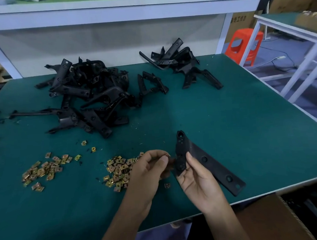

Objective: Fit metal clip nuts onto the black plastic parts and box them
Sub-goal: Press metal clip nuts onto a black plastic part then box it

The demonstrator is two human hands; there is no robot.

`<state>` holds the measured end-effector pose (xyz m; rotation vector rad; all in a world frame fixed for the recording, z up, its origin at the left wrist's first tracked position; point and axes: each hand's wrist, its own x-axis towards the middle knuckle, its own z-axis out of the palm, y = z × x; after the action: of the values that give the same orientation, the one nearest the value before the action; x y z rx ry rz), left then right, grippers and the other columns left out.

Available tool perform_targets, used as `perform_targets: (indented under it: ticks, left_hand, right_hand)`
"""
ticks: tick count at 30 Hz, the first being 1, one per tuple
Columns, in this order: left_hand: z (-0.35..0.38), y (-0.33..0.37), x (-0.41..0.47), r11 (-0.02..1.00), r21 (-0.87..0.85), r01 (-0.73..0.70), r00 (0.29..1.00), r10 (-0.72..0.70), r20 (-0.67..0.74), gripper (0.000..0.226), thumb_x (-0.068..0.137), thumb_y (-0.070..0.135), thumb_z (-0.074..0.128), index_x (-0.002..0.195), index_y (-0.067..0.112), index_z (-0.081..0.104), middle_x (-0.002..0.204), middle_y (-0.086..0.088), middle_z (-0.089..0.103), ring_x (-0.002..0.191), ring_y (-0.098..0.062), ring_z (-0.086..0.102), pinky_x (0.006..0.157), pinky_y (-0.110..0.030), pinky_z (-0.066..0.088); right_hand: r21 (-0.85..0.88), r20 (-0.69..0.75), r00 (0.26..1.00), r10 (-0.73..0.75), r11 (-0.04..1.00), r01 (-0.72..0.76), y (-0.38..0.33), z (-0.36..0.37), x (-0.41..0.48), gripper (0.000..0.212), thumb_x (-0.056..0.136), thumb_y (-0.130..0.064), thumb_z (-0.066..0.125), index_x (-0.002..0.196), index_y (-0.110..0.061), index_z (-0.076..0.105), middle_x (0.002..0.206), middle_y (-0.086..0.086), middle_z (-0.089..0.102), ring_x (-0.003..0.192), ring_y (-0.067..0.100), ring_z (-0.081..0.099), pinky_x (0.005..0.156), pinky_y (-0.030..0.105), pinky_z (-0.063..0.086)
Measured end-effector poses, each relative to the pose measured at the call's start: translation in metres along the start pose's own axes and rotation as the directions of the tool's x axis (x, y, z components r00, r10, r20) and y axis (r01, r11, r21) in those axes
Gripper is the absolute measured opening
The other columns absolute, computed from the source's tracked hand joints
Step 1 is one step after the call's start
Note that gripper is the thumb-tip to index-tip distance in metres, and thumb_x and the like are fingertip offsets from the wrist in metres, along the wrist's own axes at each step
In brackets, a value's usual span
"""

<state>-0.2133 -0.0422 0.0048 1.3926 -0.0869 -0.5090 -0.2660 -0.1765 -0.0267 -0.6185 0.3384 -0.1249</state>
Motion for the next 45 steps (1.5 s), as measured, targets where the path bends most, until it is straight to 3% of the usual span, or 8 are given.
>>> perform_targets:
  ticks: [17,29,35,37,38,41,43,45]
  left_hand:
    - [-0.003,0.006,-0.002,0.992,-0.064,0.110,0.993,-0.106,0.056,0.019,0.093,0.008,0.066,0.092,0.019,0.081,0.087,-0.004,0.075,0.072,-0.008,0.064,0.065,-0.020,0.052]
    - [-0.003,0.011,-0.004,0.968,-0.150,0.202,0.974,-0.183,0.130,0.018,0.088,0.002,0.069,0.080,0.012,0.081,0.081,-0.007,0.075,0.067,-0.008,0.067,0.058,-0.018,0.052]
    - [-0.011,0.007,0.002,0.989,0.137,0.060,0.991,-0.075,0.109,0.018,0.097,0.020,0.064,0.097,0.027,0.081,0.096,0.004,0.078,0.085,-0.006,0.068,0.068,-0.017,0.049]
    - [-0.021,0.008,0.012,0.854,0.493,-0.167,0.985,0.162,0.053,0.019,0.100,0.028,0.060,0.106,0.034,0.077,0.102,0.017,0.075,0.096,0.003,0.066,0.077,-0.009,0.045]
    - [-0.027,0.008,0.019,0.664,0.707,-0.243,0.950,0.309,0.037,0.021,0.100,0.030,0.058,0.113,0.032,0.074,0.107,0.017,0.073,0.103,0.001,0.063,0.082,-0.010,0.042]
    - [-0.042,0.006,0.036,0.162,0.978,-0.130,0.918,0.392,0.057,0.030,0.100,0.032,0.056,0.126,0.023,0.067,0.119,0.000,0.063,0.111,-0.023,0.048,0.092,-0.032,0.039]
    - [-0.047,0.004,0.043,0.095,0.992,-0.080,0.950,0.308,0.047,0.026,0.100,0.035,0.054,0.119,0.024,0.069,0.115,0.000,0.063,0.109,-0.026,0.047,0.091,-0.036,0.039]
    - [-0.048,0.005,0.047,0.174,0.980,-0.098,0.951,0.306,0.041,0.017,0.097,0.033,0.060,0.107,0.024,0.070,0.107,0.002,0.065,0.106,-0.025,0.050,0.089,-0.037,0.041]
  right_hand:
    - [-0.084,0.032,0.999,0.018,0.996,-0.016,0.003,-0.001,-0.001,0.027,0.094,-0.019,0.057,0.099,-0.012,0.082,0.101,0.008,0.078,0.091,0.012,0.075,0.074,0.021,0.058]
    - [-0.264,0.078,0.997,0.022,0.964,0.000,0.007,-0.003,0.001,0.037,0.078,-0.040,0.083,0.106,-0.014,0.080,0.104,0.008,0.077,0.091,0.016,0.072,0.074,0.027,0.057]
    - [-0.248,0.039,0.998,-0.040,0.967,0.048,0.013,-0.004,0.005,0.033,0.090,-0.025,0.070,0.116,-0.005,0.075,0.116,0.020,0.071,0.107,0.030,0.066,0.093,0.045,0.052]
    - [-0.193,0.033,0.999,-0.028,0.981,0.034,0.010,-0.001,0.005,0.027,0.089,-0.022,0.068,0.112,-0.011,0.078,0.112,0.014,0.075,0.099,0.021,0.072,0.084,0.034,0.058]
    - [-0.158,0.020,1.000,-0.022,0.987,0.025,0.009,-0.001,0.005,0.024,0.088,-0.021,0.066,0.107,-0.015,0.081,0.107,0.010,0.077,0.093,0.017,0.074,0.079,0.029,0.059]
    - [-0.113,0.016,1.000,-0.015,0.994,0.016,0.008,-0.003,0.005,0.023,0.086,-0.019,0.064,0.098,-0.018,0.083,0.101,0.007,0.078,0.085,0.014,0.074,0.070,0.024,0.060]
    - [-0.115,0.025,1.000,-0.010,0.993,0.013,0.008,-0.002,0.004,0.024,0.086,-0.018,0.064,0.101,-0.015,0.082,0.103,0.010,0.077,0.086,0.016,0.074,0.070,0.027,0.061]
    - [-0.110,0.035,0.999,-0.005,0.994,0.009,0.008,-0.002,0.003,0.025,0.086,-0.018,0.064,0.104,-0.013,0.081,0.105,0.012,0.076,0.087,0.018,0.074,0.072,0.028,0.061]
